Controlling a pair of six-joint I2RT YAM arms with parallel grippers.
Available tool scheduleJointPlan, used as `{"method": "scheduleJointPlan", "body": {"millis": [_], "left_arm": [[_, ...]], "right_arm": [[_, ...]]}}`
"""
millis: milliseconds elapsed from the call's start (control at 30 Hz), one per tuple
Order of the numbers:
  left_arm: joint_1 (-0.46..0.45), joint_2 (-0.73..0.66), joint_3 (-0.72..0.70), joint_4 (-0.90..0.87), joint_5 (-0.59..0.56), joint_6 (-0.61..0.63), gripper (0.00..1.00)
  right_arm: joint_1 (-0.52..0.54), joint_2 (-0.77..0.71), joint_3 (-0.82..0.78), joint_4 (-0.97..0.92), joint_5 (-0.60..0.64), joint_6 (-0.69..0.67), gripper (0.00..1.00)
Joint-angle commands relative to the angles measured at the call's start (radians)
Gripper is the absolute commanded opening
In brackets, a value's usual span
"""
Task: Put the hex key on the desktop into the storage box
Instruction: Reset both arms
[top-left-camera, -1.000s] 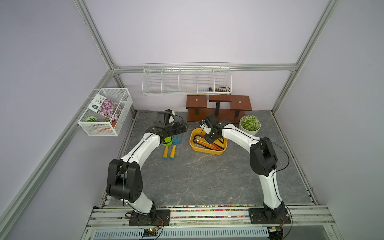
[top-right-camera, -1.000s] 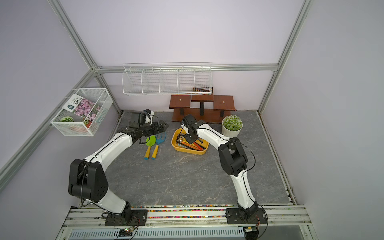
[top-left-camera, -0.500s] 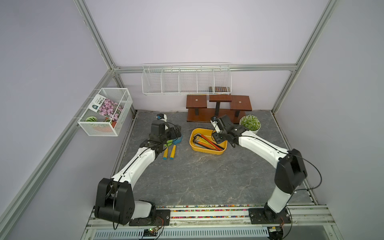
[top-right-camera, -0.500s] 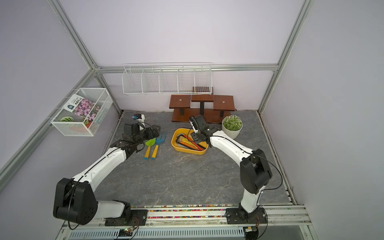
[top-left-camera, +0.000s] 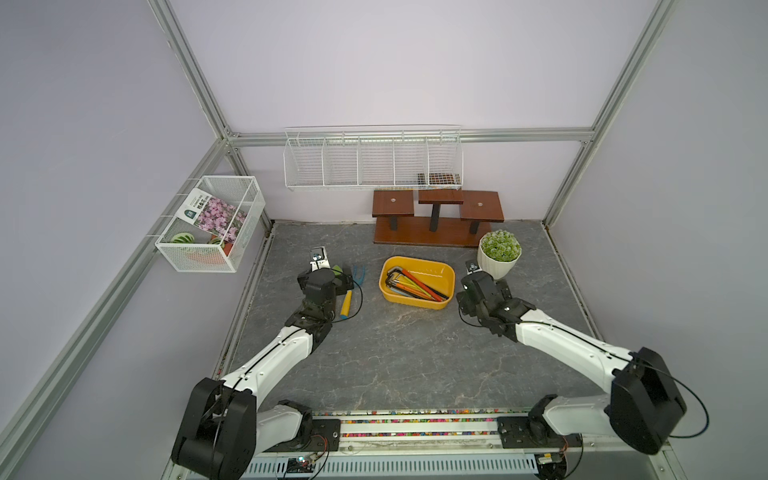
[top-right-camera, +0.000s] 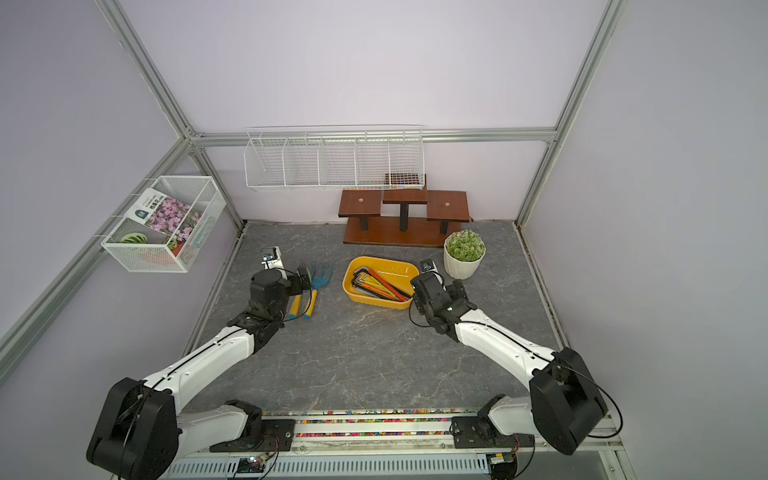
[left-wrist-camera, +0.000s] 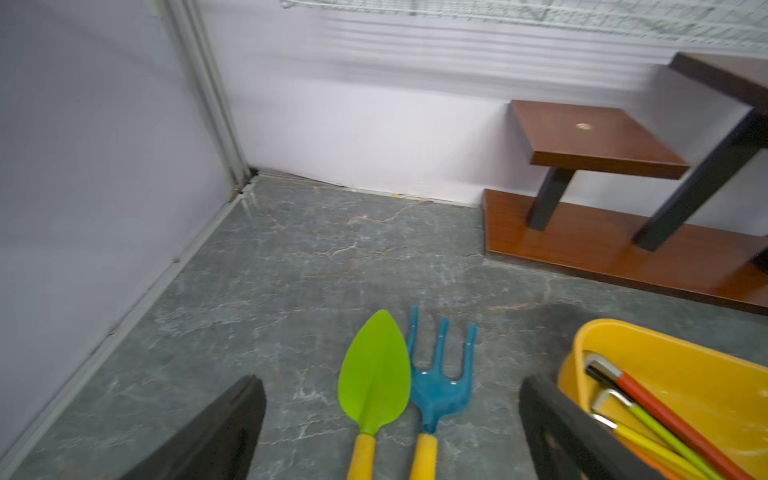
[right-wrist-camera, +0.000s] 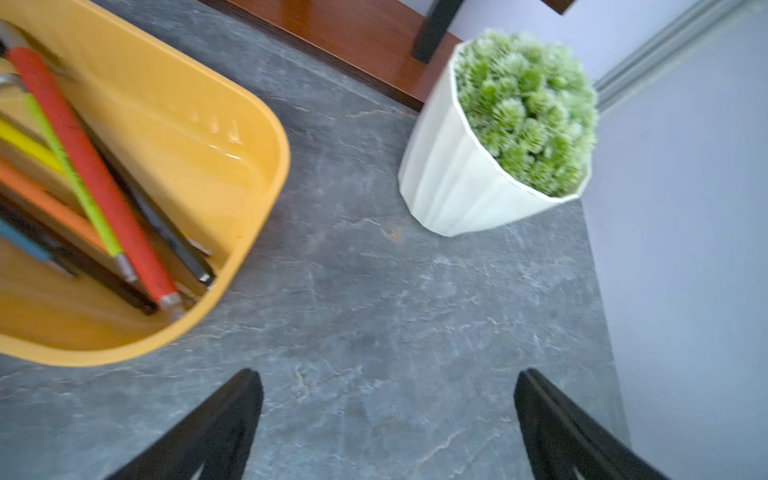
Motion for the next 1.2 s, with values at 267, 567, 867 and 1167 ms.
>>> {"method": "scheduleJointPlan", "body": {"millis": [267, 567, 867, 1167], "left_arm": [[0.072, 0.110, -0.128, 0.205, -0.231, 0.048, 1.00], [0.208, 0.122, -0.200, 0.344, -0.041, -0.018, 1.00], [0.239, 0.187, -0.161, 0.377, 0.038, 0.079, 1.00], [0.305, 0.278, -0.187, 0.534, 0.165, 0.103, 1.00]], "right_arm": [[-0.102, -0.077, -0.227, 0.306, 0.229, -0.054, 0.99], [-0.302, -0.123, -0.378, 0.568, 0.151, 0.002, 0.99], [-0.399, -0.080, -0.438, 0.775, 0.099, 0.024, 0.99], [-0.401, 0.103, -0.350, 0.892, -0.005, -0.073, 0.99]]}}
